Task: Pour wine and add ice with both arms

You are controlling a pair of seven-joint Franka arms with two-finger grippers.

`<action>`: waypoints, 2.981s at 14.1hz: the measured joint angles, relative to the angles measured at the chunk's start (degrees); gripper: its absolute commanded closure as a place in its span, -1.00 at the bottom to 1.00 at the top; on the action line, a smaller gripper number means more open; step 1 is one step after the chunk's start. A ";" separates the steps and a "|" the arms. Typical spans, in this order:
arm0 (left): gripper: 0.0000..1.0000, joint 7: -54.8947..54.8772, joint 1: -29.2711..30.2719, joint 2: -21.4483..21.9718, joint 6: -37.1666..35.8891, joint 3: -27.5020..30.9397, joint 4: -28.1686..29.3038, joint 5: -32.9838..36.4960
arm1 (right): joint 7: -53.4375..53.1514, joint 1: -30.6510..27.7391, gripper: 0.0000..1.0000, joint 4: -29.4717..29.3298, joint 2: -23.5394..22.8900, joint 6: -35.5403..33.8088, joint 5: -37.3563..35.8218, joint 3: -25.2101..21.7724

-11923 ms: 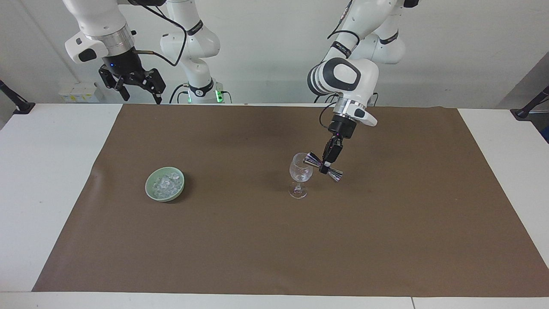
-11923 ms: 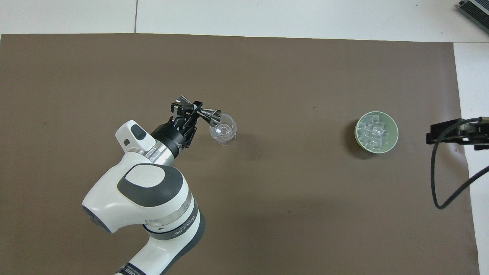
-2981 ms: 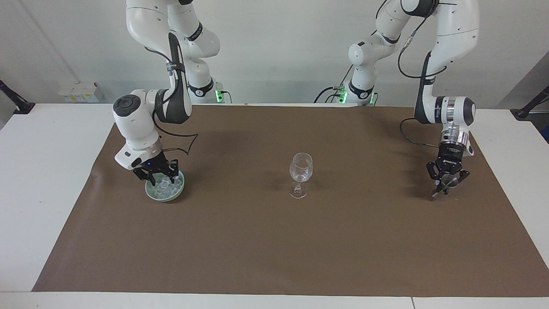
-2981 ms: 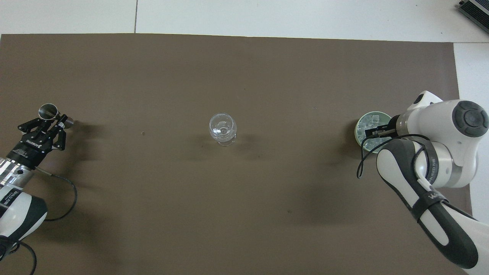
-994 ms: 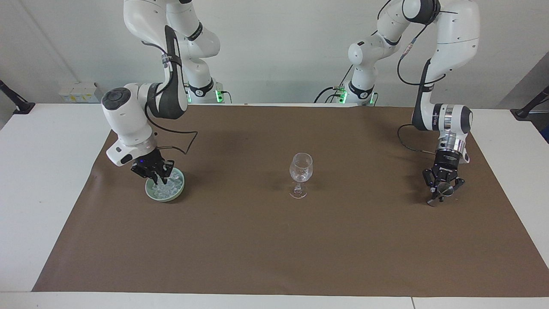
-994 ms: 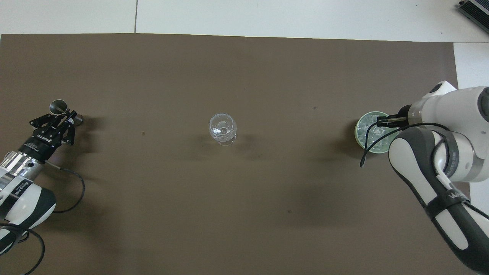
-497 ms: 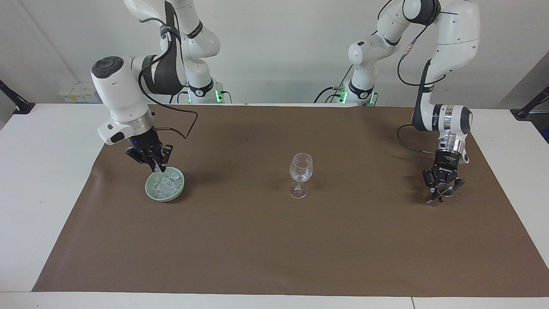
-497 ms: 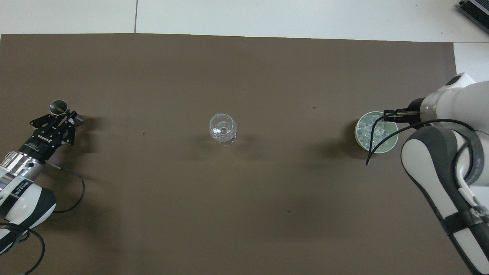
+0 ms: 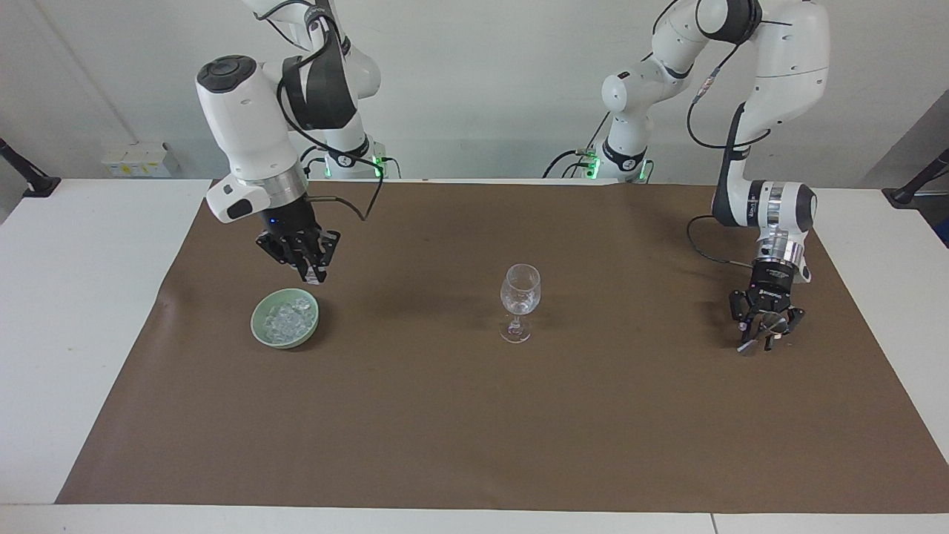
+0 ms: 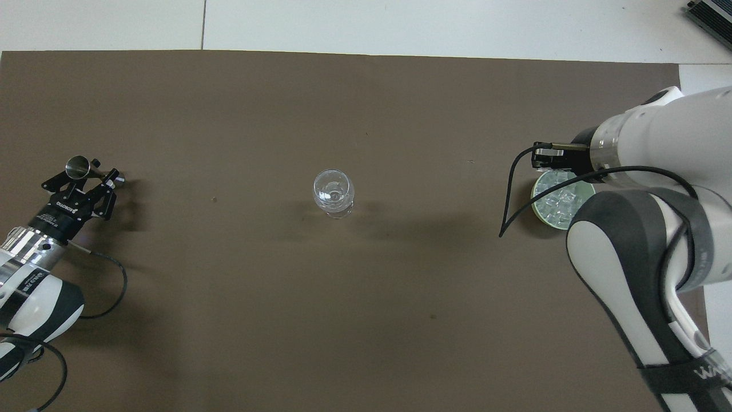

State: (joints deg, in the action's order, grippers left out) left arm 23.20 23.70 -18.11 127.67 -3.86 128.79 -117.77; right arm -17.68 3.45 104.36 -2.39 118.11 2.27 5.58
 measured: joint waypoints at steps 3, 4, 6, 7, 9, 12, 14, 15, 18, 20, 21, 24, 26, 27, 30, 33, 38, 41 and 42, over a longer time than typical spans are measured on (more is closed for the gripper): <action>0.05 0.00 0.00 0.00 0.00 0.01 -0.01 0.00 | -7.71 0.10 1.00 -1.75 -0.03 0.11 0.00 4.27; 0.03 0.00 0.00 0.00 0.00 0.02 -0.02 0.00 | -9.72 0.13 1.00 -2.29 -0.07 0.34 0.00 5.62; -0.08 0.00 0.00 0.00 -0.01 0.04 -0.06 0.00 | -13.25 0.17 1.00 -2.86 -0.36 2.75 0.00 8.29; -0.16 0.02 0.01 0.00 -0.04 0.08 -0.09 0.00 | -15.22 0.18 1.00 -2.96 -0.64 4.36 0.00 9.76; -0.33 0.03 0.03 0.00 -0.21 0.15 -0.15 0.00 | -19.34 0.22 1.00 -2.99 -1.23 6.91 0.00 12.60; -0.55 0.06 0.06 0.00 -0.39 0.20 -0.18 0.00 | -24.66 0.98 1.00 -3.02 -2.31 10.59 0.00 15.84; -1.00 0.11 0.10 0.00 -0.66 0.29 -0.21 0.00 | -27.74 1.49 1.00 -3.02 -3.69 13.50 0.00 18.22; -1.00 0.11 0.11 0.00 -1.07 0.35 -0.21 0.00 | -29.19 1.54 1.00 -3.03 -4.62 15.10 0.00 19.48; -1.00 0.21 0.42 0.00 -1.79 0.40 -0.21 -0.01 | -32.40 1.60 1.00 -3.78 -7.30 17.55 -0.53 21.60; -1.00 0.23 0.81 0.01 -2.43 0.42 -0.22 -0.01 | -35.83 1.88 1.00 -4.69 -8.93 17.62 -3.40 22.78; -1.00 0.27 0.86 0.05 -2.53 0.45 -0.24 -0.01 | -37.67 2.18 1.00 -4.92 -9.75 18.02 -5.32 23.32; -1.00 0.64 0.87 0.84 -2.56 0.45 -0.26 -0.01 | -42.36 3.05 1.00 -5.09 -12.30 20.76 -9.58 25.11; -1.00 1.55 0.85 1.76 -2.55 0.43 -0.24 -0.01 | -43.16 3.18 1.00 -5.25 -13.18 21.19 -10.55 25.77; -1.00 2.14 0.81 2.38 -2.43 0.41 -0.22 -0.01 | -43.16 3.18 1.00 -5.30 -13.29 21.36 -10.57 25.82; -1.00 3.55 0.57 4.75 -0.64 0.15 0.26 0.00 | -43.16 3.19 1.00 -5.36 -13.49 21.55 -10.87 25.89; -1.00 5.85 -1.19 8.04 3.05 -0.16 1.13 0.00 | -43.16 3.21 0.94 -5.38 -14.11 22.86 -12.12 25.95; -1.00 8.55 -7.71 14.64 12.50 -0.32 1.38 0.27 | -43.50 3.55 0.54 -5.40 -14.89 24.37 -12.79 25.98; -1.00 9.53 -11.03 17.60 16.58 -0.45 1.13 4.03 | -43.54 3.60 0.13 -5.41 -14.91 24.38 -12.82 25.98; -1.00 10.95 -11.70 18.30 16.98 -0.50 0.71 7.75 | -43.55 3.60 0.06 -5.41 -14.91 24.38 -12.82 25.98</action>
State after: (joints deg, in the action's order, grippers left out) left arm 34.15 12.00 0.19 144.66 -4.36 129.50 -110.02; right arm -61.23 7.06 98.95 -17.30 142.49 -10.55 31.56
